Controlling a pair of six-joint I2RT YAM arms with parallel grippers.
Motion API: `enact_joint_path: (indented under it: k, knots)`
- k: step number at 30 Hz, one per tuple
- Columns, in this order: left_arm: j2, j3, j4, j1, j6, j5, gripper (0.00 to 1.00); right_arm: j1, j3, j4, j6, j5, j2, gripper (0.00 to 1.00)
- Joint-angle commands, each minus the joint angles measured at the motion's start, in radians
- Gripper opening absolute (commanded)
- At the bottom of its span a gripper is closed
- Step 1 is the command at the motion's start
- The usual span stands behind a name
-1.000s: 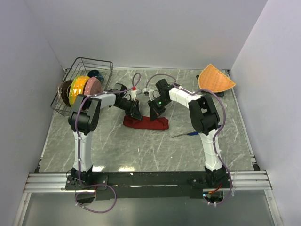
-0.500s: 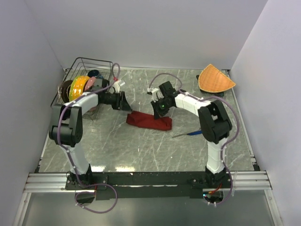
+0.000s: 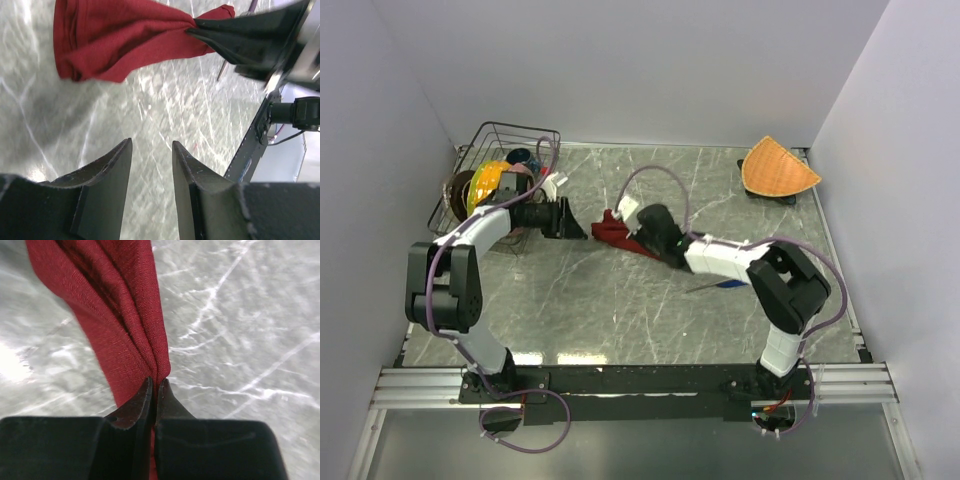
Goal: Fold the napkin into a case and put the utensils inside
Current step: Turn over the smaller rectangle-folded napkin at the center of the board.
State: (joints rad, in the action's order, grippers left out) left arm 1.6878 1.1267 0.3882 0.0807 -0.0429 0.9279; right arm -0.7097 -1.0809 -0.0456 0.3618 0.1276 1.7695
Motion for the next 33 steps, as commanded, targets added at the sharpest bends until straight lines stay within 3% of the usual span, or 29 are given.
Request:
enact_joint_path:
  k: [1,5,14,24,26,30,32,33]
  knots:
    - [-0.091,-0.037,0.035,-0.022,0.032,-0.003,0.43,-0.111,0.101,-0.351,0.178,0.349,0.007,0.00]
    - [-0.134,-0.080,0.055,-0.051,0.070,-0.001,0.43,-0.181,0.179,-0.570,0.275,0.453,0.027,0.00]
    - [-0.253,-0.172,0.089,-0.078,0.118,0.003,0.42,-0.307,0.318,-0.856,0.420,0.557,0.030,0.00]
    - [-0.359,-0.220,0.146,-0.167,0.156,0.020,0.42,-0.448,0.449,-1.163,0.604,0.627,0.159,0.00]
    - [-0.378,-0.226,0.153,-0.171,0.156,0.023,0.42,-0.474,0.466,-1.163,0.611,0.633,0.169,0.00]
    - [-0.404,-0.235,0.158,-0.173,0.152,0.023,0.42,-0.504,0.483,-1.093,0.568,0.636,0.156,0.09]
    - [-0.419,-0.237,0.161,-0.174,0.152,0.025,0.42,-0.513,0.486,-1.061,0.543,0.638,0.143,0.15]
    - [-0.422,-0.238,0.170,-0.173,0.152,0.025,0.42,-0.517,0.487,-1.029,0.534,0.633,0.137,0.24]
